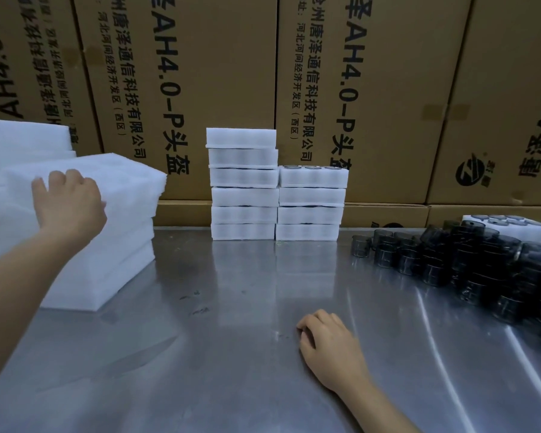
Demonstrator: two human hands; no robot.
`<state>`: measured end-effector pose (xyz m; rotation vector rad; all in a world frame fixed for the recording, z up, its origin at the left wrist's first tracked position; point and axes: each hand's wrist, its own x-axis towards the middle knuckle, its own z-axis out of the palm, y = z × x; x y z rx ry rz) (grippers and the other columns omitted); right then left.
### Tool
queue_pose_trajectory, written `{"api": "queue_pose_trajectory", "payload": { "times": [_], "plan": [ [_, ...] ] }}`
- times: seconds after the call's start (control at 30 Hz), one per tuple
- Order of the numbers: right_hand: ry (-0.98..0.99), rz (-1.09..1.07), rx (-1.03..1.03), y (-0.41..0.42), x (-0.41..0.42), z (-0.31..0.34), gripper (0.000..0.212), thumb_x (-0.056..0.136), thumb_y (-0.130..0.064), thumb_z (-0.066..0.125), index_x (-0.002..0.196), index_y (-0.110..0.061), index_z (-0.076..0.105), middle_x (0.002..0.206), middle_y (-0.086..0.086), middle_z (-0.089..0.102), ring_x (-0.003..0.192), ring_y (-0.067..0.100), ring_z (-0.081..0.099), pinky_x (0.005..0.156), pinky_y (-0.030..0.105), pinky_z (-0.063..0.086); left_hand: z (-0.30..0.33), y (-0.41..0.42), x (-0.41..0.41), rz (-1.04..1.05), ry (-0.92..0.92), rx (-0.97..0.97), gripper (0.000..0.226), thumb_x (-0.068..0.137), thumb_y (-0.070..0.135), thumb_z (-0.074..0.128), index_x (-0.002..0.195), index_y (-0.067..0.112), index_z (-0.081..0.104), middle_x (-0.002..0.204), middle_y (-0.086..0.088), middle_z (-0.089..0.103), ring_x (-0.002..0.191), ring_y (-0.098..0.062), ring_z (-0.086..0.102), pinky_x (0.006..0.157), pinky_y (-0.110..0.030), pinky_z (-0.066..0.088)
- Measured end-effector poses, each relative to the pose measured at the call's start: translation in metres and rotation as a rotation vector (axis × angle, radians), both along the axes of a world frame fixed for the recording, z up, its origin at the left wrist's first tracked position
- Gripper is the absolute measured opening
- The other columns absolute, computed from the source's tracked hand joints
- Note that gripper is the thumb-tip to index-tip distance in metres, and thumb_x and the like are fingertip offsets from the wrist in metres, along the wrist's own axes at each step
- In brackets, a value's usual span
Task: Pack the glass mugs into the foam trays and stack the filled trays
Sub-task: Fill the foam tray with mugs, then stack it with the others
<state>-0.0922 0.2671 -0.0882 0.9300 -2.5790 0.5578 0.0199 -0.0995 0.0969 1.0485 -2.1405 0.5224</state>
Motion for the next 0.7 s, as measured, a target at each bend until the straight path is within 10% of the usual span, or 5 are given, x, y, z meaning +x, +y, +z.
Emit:
{"api": "queue_pose_trajectory", "payload": {
  "times": [0.17,0.27,0.43,0.53,0.7],
  "plan": [
    [-0.015,-0.009,-0.038,-0.001,-0.005,-0.003,0.022,0.096,-0.033,0.038,0.108,-0.028,0.056,0.108,-0.012,0.053,0.102,0.009,0.047,0.077,0.022,0.037,0.007,0.060,-0.003,-0.309,0.438,0.013,0.025,0.093,0.020,0.050,0.101,-0.003,0.058,0.100,-0.026,0.059,0.103,-0.045,0.049,0.107,-0.059,0.016],
    [-0.218,-0.045,-0.394,0.002,-0.011,-0.001,0.014,0.096,-0.025,0.048,0.099,-0.023,0.061,0.096,-0.009,0.062,0.091,0.011,0.056,0.076,0.024,0.041,-0.015,0.114,0.006,-0.584,0.513,0.106,0.024,0.095,0.025,0.047,0.100,0.004,0.056,0.095,-0.016,0.058,0.101,-0.036,0.049,0.108,-0.054,0.014],
    [-0.528,-0.094,-1.161,0.025,-0.023,0.009,0.023,0.097,-0.003,0.045,0.084,-0.014,0.060,0.080,-0.001,0.061,0.080,0.017,0.056,0.067,0.020,0.044,-0.094,0.202,0.035,-1.070,0.343,0.213,0.031,0.091,0.041,0.040,0.095,0.014,0.056,0.089,0.007,0.050,0.090,-0.008,0.043,0.096,-0.052,0.027],
    [-0.639,-0.158,-1.146,0.047,-0.033,0.013,0.030,0.094,0.006,0.047,0.072,-0.014,0.054,0.071,-0.002,0.054,0.072,0.013,0.049,0.052,0.008,0.041,-0.135,0.224,0.050,-1.253,0.210,0.255,0.032,0.096,0.052,0.028,0.095,0.027,0.047,0.093,0.016,0.049,0.095,-0.001,0.049,0.098,-0.029,0.027],
    [-0.564,-0.222,-1.317,0.088,-0.045,0.015,0.021,0.097,-0.007,0.042,0.097,-0.009,0.063,0.089,0.001,0.062,0.080,0.014,0.055,0.067,0.025,0.045,-0.156,0.226,0.061,-1.411,0.012,0.333,0.039,0.096,0.051,0.036,0.082,0.021,0.056,0.087,0.009,0.056,0.098,-0.003,0.051,0.088,-0.014,0.038]
  ]
}}
